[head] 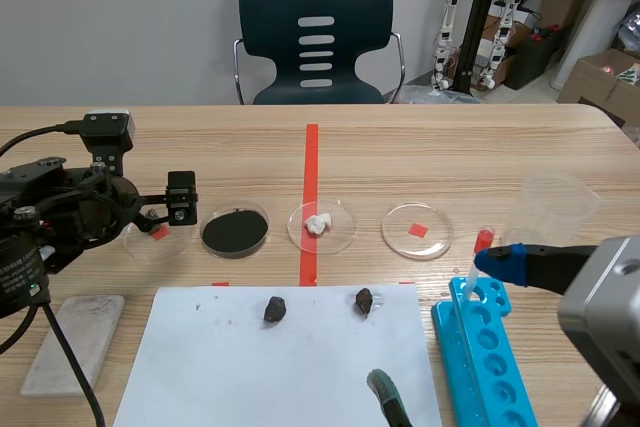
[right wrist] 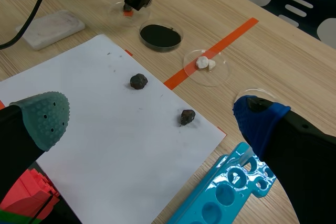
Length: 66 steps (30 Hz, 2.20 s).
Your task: Return to the home posture
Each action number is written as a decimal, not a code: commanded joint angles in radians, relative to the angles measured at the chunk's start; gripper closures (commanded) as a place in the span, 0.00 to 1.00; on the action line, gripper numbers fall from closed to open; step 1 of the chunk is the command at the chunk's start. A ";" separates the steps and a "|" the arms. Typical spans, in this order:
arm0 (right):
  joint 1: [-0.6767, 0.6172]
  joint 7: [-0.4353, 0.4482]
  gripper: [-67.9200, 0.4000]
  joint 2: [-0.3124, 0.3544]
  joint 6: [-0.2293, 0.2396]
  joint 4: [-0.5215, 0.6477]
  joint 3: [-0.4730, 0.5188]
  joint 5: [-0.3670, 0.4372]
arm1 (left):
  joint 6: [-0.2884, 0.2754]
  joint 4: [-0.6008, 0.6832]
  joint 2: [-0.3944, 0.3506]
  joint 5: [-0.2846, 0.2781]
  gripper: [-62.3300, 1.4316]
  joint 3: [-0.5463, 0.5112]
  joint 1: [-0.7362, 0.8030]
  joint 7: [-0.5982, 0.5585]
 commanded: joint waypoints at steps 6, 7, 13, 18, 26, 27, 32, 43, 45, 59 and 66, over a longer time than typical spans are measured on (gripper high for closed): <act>0.001 0.015 0.00 -0.003 0.000 0.020 0.006 0.007 | 0.001 0.010 0.002 0.001 0.00 -0.007 -0.006 -0.013; 0.001 0.015 0.00 -0.003 0.000 0.020 0.006 0.007 | 0.001 0.010 0.002 0.001 0.00 -0.007 -0.006 -0.013; 0.001 0.015 0.00 -0.003 0.000 0.020 0.006 0.007 | 0.001 0.010 0.002 0.001 0.00 -0.007 -0.006 -0.013; 0.001 0.015 0.00 -0.003 0.000 0.020 0.006 0.007 | 0.001 0.010 0.002 0.001 0.00 -0.007 -0.006 -0.013; 0.001 0.015 0.00 -0.003 0.000 0.020 0.006 0.007 | -0.005 0.011 0.001 0.001 0.00 -0.007 -0.006 -0.013; 0.001 0.015 0.00 -0.003 0.000 0.020 0.006 0.007 | -0.016 0.012 -0.001 0.001 0.00 -0.007 -0.006 -0.013; 0.001 0.015 0.00 -0.003 0.000 0.020 0.006 0.007 | -0.105 0.048 -0.012 0.001 0.00 -0.007 0.015 -0.013; 0.001 0.015 0.00 -0.003 0.000 0.020 0.006 0.007 | -0.122 0.365 -0.089 0.001 0.00 -0.007 0.230 -0.074; 0.001 0.015 0.00 -0.003 0.000 0.020 0.006 0.007 | -0.151 0.440 -0.116 0.001 0.00 -0.007 0.290 -0.107; 0.001 0.015 0.00 -0.003 0.000 0.020 0.006 0.007 | -0.184 0.889 -0.351 0.001 0.00 -0.008 0.767 -0.450; 0.001 0.015 0.00 -0.003 0.000 0.020 0.006 0.007 | -0.257 1.020 -0.399 0.048 0.00 -0.069 1.027 -0.614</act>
